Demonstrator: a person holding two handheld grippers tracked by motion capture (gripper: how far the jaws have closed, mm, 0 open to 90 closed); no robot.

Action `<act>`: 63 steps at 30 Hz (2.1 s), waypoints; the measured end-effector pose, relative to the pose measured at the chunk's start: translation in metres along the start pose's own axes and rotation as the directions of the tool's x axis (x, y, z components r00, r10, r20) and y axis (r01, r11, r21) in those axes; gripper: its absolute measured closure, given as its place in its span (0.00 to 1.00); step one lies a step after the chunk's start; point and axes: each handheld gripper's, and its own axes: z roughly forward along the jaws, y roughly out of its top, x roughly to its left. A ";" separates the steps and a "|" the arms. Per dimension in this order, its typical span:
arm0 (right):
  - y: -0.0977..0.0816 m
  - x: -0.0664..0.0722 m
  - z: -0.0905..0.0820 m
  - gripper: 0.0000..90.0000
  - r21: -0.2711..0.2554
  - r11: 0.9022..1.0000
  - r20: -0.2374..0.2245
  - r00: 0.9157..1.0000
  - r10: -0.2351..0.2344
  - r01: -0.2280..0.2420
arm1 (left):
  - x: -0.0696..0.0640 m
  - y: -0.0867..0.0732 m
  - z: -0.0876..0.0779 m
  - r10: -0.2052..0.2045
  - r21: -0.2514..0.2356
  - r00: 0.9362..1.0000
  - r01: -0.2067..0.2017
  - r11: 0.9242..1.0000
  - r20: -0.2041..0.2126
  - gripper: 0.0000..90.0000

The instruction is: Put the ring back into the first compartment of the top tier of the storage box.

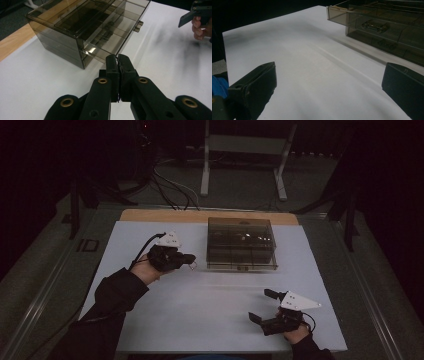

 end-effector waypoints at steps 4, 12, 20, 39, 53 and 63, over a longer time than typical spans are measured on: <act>0.000 0.000 0.000 0.00 -0.001 1.000 -0.001 1.000 0.002 -0.002 | 0.000 0.006 0.000 0.007 -0.007 1.000 -0.007 1.000 0.001 1.00; 0.000 0.000 0.000 0.00 -0.001 1.000 -0.001 1.000 0.002 -0.002 | 0.000 0.016 0.003 0.021 -0.020 1.000 -0.021 1.000 0.003 1.00; 0.000 0.000 0.000 0.00 -0.002 1.000 -0.001 1.000 0.002 -0.002 | -0.001 0.027 0.009 0.033 -0.034 0.999 -0.032 0.999 0.017 1.00; 0.000 0.000 -0.001 0.00 -0.003 1.000 -0.008 1.000 0.001 -0.001 | -0.009 0.052 0.032 0.055 -0.067 0.997 -0.052 0.996 0.049 1.00; 0.000 0.001 -0.001 0.00 -0.002 1.000 -0.011 1.000 0.000 0.000 | -0.007 0.060 0.050 0.045 -0.083 0.997 -0.040 0.996 0.060 1.00; 0.000 0.000 0.000 0.00 0.002 1.000 -0.014 1.000 0.001 -0.001 | -0.004 0.061 0.069 0.029 -0.086 0.998 -0.023 0.996 0.059 1.00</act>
